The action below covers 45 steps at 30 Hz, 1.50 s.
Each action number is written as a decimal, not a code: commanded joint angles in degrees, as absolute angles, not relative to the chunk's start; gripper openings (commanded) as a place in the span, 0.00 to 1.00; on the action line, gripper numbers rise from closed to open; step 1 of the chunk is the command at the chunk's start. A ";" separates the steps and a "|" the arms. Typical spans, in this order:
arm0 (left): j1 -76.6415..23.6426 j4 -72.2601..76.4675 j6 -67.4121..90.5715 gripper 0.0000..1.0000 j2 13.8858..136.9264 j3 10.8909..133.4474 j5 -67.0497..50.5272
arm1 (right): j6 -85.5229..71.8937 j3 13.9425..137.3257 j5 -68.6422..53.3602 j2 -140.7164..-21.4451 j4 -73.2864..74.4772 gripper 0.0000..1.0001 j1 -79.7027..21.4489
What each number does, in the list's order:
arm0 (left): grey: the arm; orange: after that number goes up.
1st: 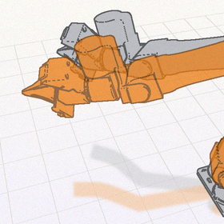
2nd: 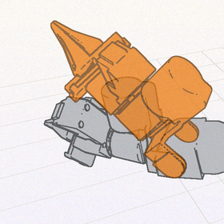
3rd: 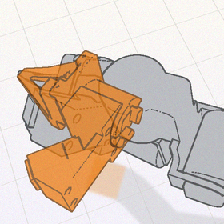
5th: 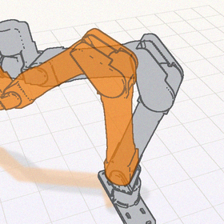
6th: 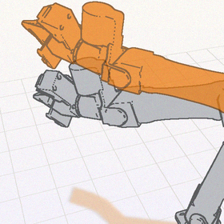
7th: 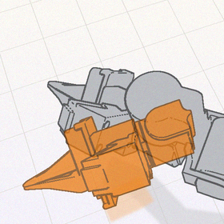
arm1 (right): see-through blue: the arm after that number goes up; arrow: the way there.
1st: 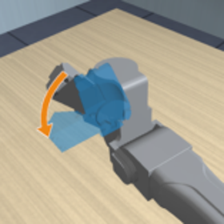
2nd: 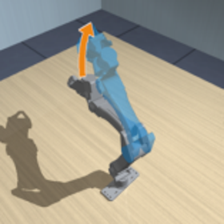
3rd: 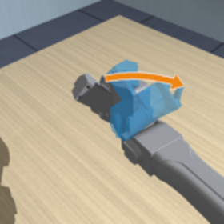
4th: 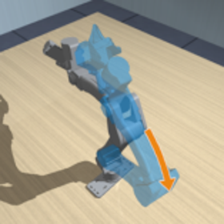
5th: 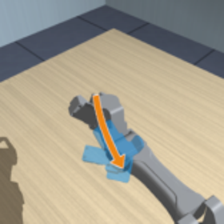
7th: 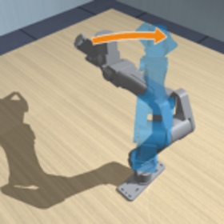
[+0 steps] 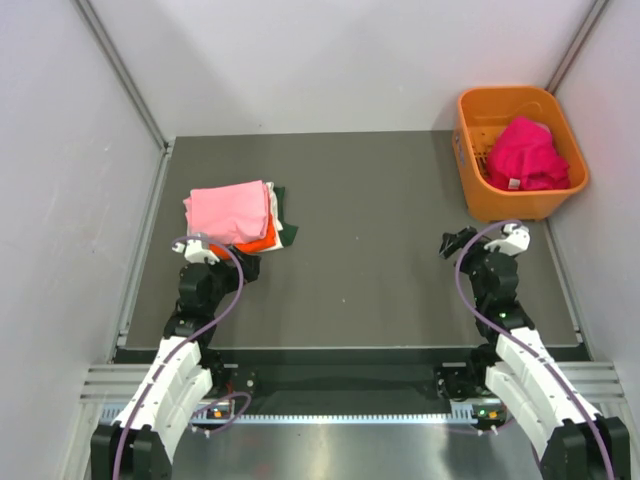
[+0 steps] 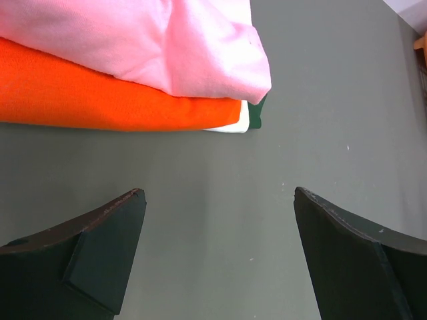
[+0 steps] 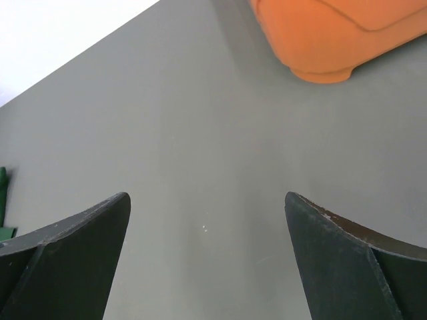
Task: Fold and stack the t-shirts
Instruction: Grab the tshirt from the pile
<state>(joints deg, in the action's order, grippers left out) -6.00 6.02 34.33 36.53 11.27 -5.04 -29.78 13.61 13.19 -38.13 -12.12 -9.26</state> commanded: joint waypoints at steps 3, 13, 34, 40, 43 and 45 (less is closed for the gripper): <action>-5.89 7.82 33.57 0.96 35.86 11.43 -4.66 | -31.20 17.48 17.48 -35.78 -10.39 1.00 -9.75; -5.89 8.17 33.75 0.96 35.68 11.16 -4.83 | -31.19 48.49 20.92 -48.85 11.77 0.92 -6.78; -5.89 9.05 33.75 0.95 37.70 11.60 -6.24 | -37.71 87.10 24.34 -95.00 23.82 0.81 11.51; -5.89 10.02 33.58 0.94 38.06 11.43 -7.38 | -38.05 90.35 23.99 -102.56 21.97 0.77 13.97; -5.89 10.11 33.66 0.93 38.23 11.34 -7.47 | -37.80 90.97 26.54 -103.01 21.36 0.41 14.15; -5.89 10.28 33.66 0.93 38.15 11.34 -7.47 | -36.74 90.62 28.38 -100.21 20.22 0.10 13.80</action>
